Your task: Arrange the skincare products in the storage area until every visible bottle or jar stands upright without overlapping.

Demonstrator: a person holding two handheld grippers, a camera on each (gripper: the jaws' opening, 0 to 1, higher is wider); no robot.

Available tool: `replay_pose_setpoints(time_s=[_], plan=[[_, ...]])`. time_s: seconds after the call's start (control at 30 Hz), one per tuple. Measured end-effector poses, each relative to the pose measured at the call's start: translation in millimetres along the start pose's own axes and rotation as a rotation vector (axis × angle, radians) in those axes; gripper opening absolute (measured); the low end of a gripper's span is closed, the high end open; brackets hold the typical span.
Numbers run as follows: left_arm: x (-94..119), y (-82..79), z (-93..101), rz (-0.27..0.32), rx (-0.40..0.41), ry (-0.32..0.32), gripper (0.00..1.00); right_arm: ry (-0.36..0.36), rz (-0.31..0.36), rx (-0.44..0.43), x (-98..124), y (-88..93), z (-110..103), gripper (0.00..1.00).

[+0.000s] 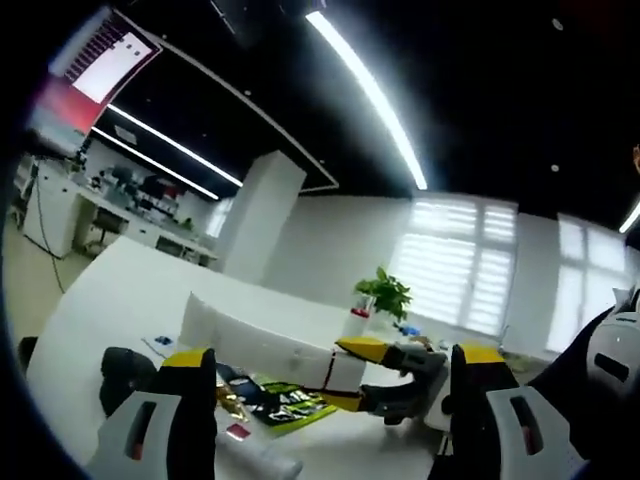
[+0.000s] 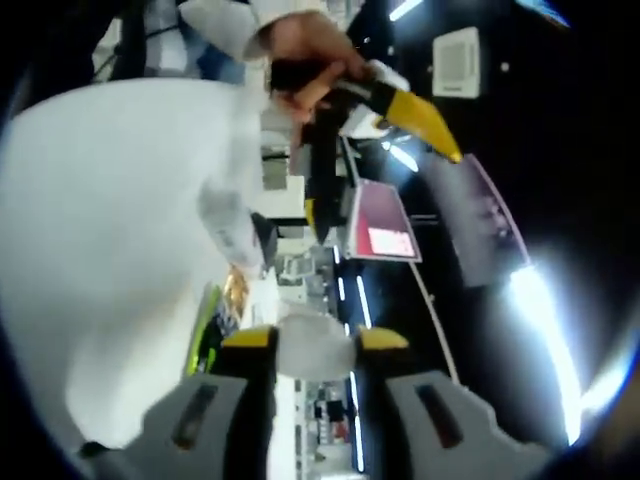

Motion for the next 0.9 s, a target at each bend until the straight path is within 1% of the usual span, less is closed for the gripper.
replay_pose_setpoints(time_s=[0.13,0.2,0.3,0.47,0.5,0.6,0.67,0.7,0.77,0.83,0.9], plan=[[0.8,-1.5,2.1,0.012,0.024,0.011,0.99,0.008,0.005,-0.008,0.1,-0.7,1.3,0.28],[-0.2,2.6,0.1,-0.008,0.031,-0.007,0.99,0.006,0.008,-0.002,-0.1,-2.1,0.9,0.28],[-2.5,8.0,-4.4,-0.022,0.053,-0.033,0.99,0.012,0.021,-0.002,0.8,-4.4,1.8,0.28],[-6.7,13.2,-3.4,-0.038,0.069,-0.042,0.99,0.042,0.031,-0.012,3.4,-6.3,7.1,0.28],[-7.7,13.2,-1.9,-0.034,0.077,-0.032,0.99,0.048,0.034,-0.017,3.8,-7.2,8.3,0.28],[-13.1,14.4,4.6,-0.013,0.124,0.027,0.99,0.062,0.043,-0.02,4.9,-8.8,10.5,0.28],[-18.7,14.2,10.3,0.027,0.213,0.083,0.99,0.071,0.049,-0.019,5.4,-10.4,11.4,0.28],[-21.4,14.3,14.0,0.043,0.239,0.116,0.99,0.076,0.055,-0.02,5.6,-11.7,12.3,0.28],[-26.3,16.9,20.2,0.036,0.26,0.161,0.99,0.092,0.069,-0.025,6.7,-13.5,14.8,0.28],[-30.4,18.9,22.9,0.032,0.255,0.159,0.99,0.113,0.077,-0.033,8.0,-15.2,17.7,0.28],[-31.9,18.9,23.2,0.046,0.252,0.152,0.99,0.12,0.081,-0.045,8.1,-16.1,19.1,0.28]])
Point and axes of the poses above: the point that each gripper's makers call its tool centre point, and the gripper's own axes: x roughly backward along the fingers, z roughly to its right, y roughly out of its underside, the point moved 8 cm from there along x, roughly backward along the fingers, and after that the axes turned 1 degree about -y, right-handed, at the moved point
